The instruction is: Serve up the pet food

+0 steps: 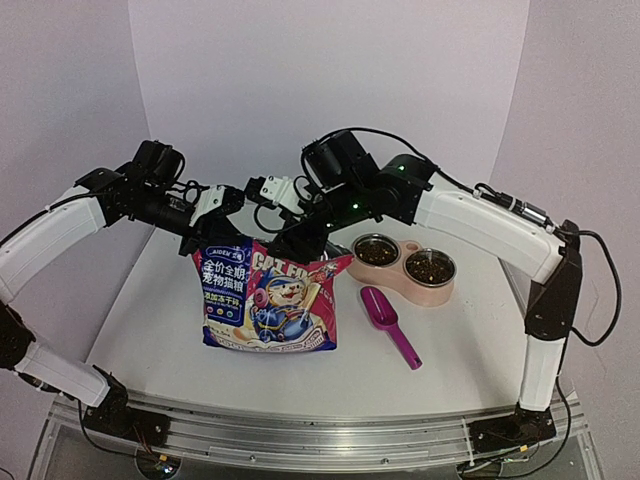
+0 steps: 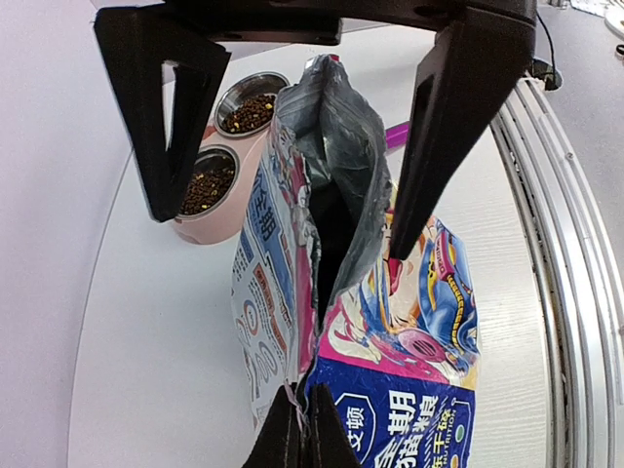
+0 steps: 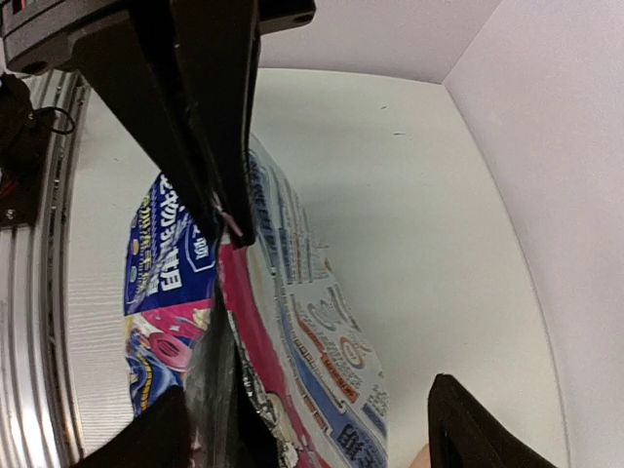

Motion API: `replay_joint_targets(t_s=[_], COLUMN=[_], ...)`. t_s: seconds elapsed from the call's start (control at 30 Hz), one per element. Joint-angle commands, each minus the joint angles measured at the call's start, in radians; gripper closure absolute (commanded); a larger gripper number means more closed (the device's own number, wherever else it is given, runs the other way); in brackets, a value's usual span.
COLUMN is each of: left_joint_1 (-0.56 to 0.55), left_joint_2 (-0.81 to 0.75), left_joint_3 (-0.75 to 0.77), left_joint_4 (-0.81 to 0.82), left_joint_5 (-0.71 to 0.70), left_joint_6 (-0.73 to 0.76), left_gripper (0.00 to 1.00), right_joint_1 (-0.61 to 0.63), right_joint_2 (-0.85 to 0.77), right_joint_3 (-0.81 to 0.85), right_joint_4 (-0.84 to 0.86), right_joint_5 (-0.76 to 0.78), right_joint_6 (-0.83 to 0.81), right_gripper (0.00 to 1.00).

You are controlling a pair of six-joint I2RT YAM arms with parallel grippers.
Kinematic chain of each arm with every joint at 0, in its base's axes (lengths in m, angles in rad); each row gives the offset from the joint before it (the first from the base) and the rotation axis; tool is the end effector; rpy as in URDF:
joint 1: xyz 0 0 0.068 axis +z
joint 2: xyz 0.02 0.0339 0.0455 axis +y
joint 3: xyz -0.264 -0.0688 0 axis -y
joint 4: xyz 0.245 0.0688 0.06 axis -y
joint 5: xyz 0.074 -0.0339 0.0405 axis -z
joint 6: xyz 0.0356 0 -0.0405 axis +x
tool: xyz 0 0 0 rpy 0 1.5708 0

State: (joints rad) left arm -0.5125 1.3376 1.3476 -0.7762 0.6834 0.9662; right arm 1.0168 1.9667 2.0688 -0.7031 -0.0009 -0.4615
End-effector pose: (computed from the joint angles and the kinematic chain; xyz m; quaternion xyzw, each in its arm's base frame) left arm 0.2300 -0.1552 0.3623 0.6811 0.5522 -0.2175 0.4288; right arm 0.2366 0.3826 0.3798 -0.5962 0.6537 0.1281 0.4482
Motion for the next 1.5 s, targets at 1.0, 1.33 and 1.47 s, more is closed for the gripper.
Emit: replay_joint_targets(t_s=[1.0, 1.33, 1.47], left_joint_1=[-0.001, -0.122, -0.167], left_joint_2=[-0.038, 0.035, 0.043], left_joint_3=[0.051, 0.144, 0.062], left_joint_4=[-0.021, -0.107, -0.013], left_joint_5=[0.003, 0.016, -0.083], left_joint_6=[-0.017, -0.021, -0.034], left_gripper=[1.00, 0.35, 0.37], right_joint_1=[-0.022, -0.024, -0.030], right_joint_2=[0.040, 0.033, -0.007], right_joint_3=[0.051, 0.032, -0.012], right_joint_4=[-0.101, -0.047, 0.034], right_joint_5=[-0.063, -0.093, -0.147], right_joint_6=[0.013, 0.088, 0.110], right_gripper=[1.00, 1.00, 1.00])
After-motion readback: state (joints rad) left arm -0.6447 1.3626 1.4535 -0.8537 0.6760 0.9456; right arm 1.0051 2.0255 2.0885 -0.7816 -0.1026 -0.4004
